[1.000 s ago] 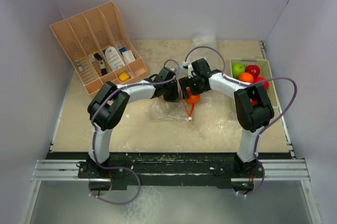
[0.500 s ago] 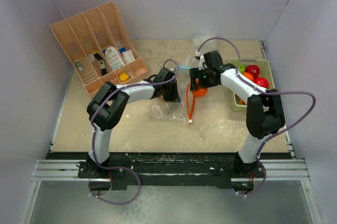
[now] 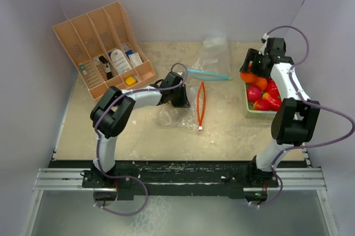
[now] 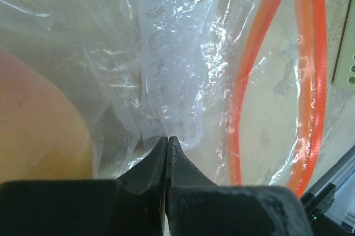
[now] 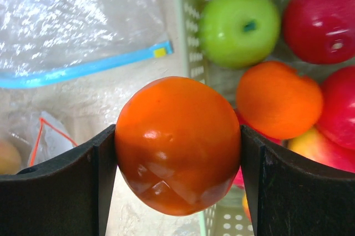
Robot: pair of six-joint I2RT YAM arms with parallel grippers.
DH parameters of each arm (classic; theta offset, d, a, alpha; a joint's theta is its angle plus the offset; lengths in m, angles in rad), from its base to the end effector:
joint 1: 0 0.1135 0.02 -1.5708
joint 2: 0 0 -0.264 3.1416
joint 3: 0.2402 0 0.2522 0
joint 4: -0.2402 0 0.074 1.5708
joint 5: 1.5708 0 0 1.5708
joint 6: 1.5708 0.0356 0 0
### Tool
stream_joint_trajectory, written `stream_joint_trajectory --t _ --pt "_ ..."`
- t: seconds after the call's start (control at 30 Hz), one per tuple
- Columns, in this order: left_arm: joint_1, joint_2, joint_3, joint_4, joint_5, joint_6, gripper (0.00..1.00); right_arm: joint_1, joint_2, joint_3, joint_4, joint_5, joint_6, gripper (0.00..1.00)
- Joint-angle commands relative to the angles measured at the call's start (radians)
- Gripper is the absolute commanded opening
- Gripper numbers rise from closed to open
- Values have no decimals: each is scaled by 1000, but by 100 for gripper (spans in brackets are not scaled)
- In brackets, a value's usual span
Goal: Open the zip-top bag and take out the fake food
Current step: Place the fake fruit in the bin.
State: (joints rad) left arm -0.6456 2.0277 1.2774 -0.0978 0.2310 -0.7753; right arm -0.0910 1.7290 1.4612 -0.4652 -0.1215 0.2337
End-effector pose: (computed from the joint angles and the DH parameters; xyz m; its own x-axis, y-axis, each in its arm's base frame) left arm 0.3373 -0.2643 0.1458 -0.9225 -0.1581 -0.3522 0.0854 0.8061 -0.5856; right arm 0.3937 -0.0316 0.2941 -0.6481 0.2900 -0.7042 0.1548 0.9555 0.2510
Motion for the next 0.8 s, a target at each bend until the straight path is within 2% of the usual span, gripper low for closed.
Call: stream_joint_trajectory --t 0.0,0.2,0.4,0.47,0.6,0.77 --pt "22 -11 -46 -92 13 -23 0 -45 56 113 -35 4 27 67" --pt "29 -35 -66 -106 9 -13 0 -81 138 216 -55 20 31 68" --pt "34 -40 -86 -102 10 -13 0 -82 189 213 -58 -8 15 72" --pt "34 -39 -86 -101 11 -14 0 -82 186 192 -49 19 15 78" --pt "34 -36 -78 -97 14 -19 0 -82 167 183 -53 68 15 98" --pt "34 -40 -56 -98 14 -24 0 -82 120 182 -65 88 15 100"
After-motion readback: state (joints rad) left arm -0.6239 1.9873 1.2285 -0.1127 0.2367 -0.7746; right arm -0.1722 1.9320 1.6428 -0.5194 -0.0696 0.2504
